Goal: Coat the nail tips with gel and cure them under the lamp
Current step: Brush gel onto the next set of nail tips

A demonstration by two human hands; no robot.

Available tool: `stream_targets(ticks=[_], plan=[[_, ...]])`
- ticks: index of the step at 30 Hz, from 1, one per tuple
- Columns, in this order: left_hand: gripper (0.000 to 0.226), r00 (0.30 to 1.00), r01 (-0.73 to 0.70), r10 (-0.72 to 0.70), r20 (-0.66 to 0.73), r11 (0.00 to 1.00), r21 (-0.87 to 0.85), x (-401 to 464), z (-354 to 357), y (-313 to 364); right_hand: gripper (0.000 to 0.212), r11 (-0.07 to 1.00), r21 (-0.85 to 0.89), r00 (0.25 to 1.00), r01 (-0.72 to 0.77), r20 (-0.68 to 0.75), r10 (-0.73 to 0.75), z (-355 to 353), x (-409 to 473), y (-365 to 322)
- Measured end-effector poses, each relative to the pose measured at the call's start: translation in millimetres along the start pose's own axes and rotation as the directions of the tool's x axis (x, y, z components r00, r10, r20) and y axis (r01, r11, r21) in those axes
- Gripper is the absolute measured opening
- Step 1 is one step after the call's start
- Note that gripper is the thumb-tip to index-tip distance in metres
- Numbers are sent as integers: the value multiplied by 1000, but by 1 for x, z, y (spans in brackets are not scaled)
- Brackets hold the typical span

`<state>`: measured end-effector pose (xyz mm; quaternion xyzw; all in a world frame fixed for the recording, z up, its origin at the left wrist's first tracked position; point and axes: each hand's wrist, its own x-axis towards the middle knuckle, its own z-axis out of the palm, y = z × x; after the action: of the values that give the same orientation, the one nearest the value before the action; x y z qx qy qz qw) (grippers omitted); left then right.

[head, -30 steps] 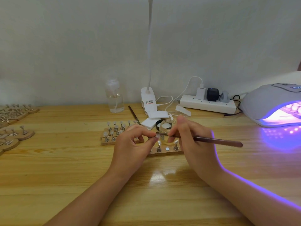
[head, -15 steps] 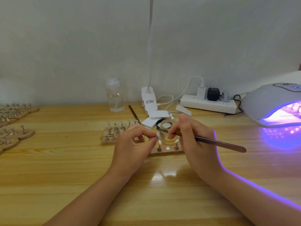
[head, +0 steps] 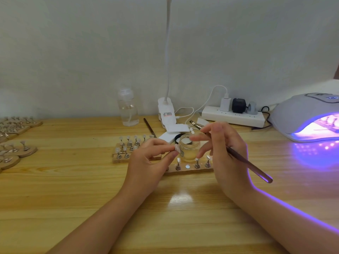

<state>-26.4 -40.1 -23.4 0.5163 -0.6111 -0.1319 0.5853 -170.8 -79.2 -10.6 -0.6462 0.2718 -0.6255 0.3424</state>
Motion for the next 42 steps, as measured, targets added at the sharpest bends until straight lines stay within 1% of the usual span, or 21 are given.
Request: stream_targets(ticks=[2,4,6,9,12,15,17,21,24,27,29,32,37,42], plan=[[20,1000,-9,9,17,1000,0,0,0,0,26,1000,-11,1000,0,26,1,0,0,-1],[19,1000,-9,9,23,1000,-7,0,1,0,21,996,-77,997,46,66,-40,-2,-1,1],[15,1000,-9,9,29,1000,-13,0,0,1,13,981,-164,987,106,137,-83,-2,-1,3],[13,999,-30,29,38,999,11,0,-1,0,27,941,-268,961,208,236,-146,-2,-2,9],[14,999,-37,37,38,999,4,-1,-1,-2,33,925,-283,939,254,301,-165,-3,-2,13],[12,996,-69,67,50,997,30,0,-2,-1,31,912,-291,931,290,307,-198,-4,-1,17],[11,996,-64,63,57,998,17,0,-1,-2,30,902,-299,925,313,310,-219,-4,-1,19],[15,996,-68,66,64,997,21,0,-1,-4,24,905,-293,926,308,310,-215,-4,-1,20],[17,996,-39,35,82,998,45,0,0,-4,23,899,-300,927,318,299,-228,-4,-1,19],[20,995,3,-10,96,997,72,0,0,-4,20,903,-306,941,302,248,-231,-6,2,20],[27,995,4,-14,102,995,103,0,0,-5,20,897,-315,942,309,230,-244,-10,5,21],[33,992,-1,-17,125,991,136,-1,0,-6,17,869,-353,927,347,269,-261,-17,9,25],[37,990,-10,-16,142,983,183,-1,0,-8,19,813,-403,890,421,358,-284,-22,11,31],[42,985,-22,-13,171,979,202,-1,-1,-9,16,808,-403,876,430,404,-265,-23,11,34]])
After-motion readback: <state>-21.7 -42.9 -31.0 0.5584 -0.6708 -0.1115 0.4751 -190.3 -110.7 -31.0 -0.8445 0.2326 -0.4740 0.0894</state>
